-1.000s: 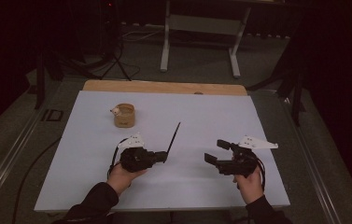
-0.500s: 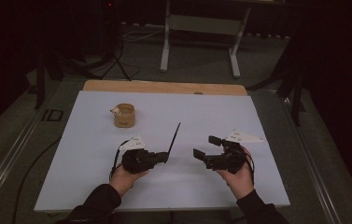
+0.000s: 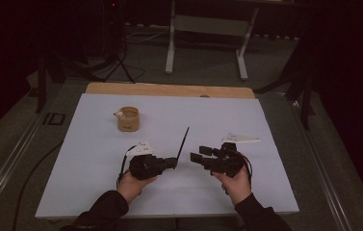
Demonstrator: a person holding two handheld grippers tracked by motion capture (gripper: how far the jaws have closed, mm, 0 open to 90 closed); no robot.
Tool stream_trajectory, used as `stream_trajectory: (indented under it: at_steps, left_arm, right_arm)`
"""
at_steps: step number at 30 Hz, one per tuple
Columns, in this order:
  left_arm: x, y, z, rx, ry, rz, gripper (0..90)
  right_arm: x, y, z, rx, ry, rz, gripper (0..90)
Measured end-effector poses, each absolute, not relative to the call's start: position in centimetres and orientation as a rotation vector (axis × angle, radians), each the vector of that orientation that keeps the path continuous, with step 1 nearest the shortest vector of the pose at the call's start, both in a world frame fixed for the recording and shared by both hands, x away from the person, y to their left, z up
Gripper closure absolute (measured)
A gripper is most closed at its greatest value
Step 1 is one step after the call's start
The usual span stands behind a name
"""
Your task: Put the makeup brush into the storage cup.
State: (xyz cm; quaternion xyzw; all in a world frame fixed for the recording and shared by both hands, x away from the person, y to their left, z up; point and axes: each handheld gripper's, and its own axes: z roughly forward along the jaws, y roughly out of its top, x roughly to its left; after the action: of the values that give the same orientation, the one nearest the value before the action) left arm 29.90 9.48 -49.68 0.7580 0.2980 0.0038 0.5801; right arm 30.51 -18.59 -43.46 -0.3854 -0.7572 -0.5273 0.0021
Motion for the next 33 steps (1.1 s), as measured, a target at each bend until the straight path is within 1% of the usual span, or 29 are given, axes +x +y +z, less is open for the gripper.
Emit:
stream_trajectory:
  at_steps: [6,7,9,11,14,19,23,28,29,30,33]
  left_arm:
    - [29.9,9.3,-49.5,1.764,0.682,0.016,85.9]
    - [29.9,9.2,-49.5,1.763,0.681,0.011,85.9]
    - [30.0,9.2,-49.5,1.765,0.681,0.011,85.9]
    - [30.0,9.1,-49.5,1.768,0.680,0.010,85.9]
    - [29.9,9.1,-49.6,1.774,0.676,0.008,85.9]
    - [29.9,9.1,-49.6,1.776,0.670,-0.001,85.9]
    - [29.9,9.0,-49.6,1.789,0.663,-0.010,85.9]
    - [29.9,8.7,-49.8,1.813,0.647,-0.030,85.9]
    - [29.9,8.7,-49.8,1.814,0.648,-0.034,85.9]
    - [29.9,8.7,-49.8,1.816,0.650,-0.031,85.9]
    - [30.0,8.6,-49.9,1.818,0.655,-0.034,85.9]
  right_arm:
    - [31.1,-17.9,-43.7,-1.217,-2.324,-1.629,54.7]
    - [31.2,-17.8,-43.7,-1.216,-2.315,-1.626,57.9]
    - [31.4,-17.5,-43.8,-1.218,-2.306,-1.620,60.2]
    - [31.6,-17.2,-43.9,-1.206,-2.298,-1.613,65.1]
    - [31.7,-16.8,-44.1,-1.192,-2.304,-1.596,63.7]
    - [32.0,-16.4,-44.6,-1.206,-2.292,-1.570,64.9]
    - [32.1,-16.2,-44.6,-1.197,-2.278,-1.578,70.3]
    - [32.3,-16.3,-44.8,-1.197,-2.270,-1.578,72.5]
    - [32.3,-16.3,-44.9,-1.192,-2.264,-1.573,75.9]
    - [32.3,-16.3,-44.9,-1.192,-2.272,-1.573,76.5]
    - [32.2,-16.3,-44.9,-1.180,-2.276,-1.562,83.1]
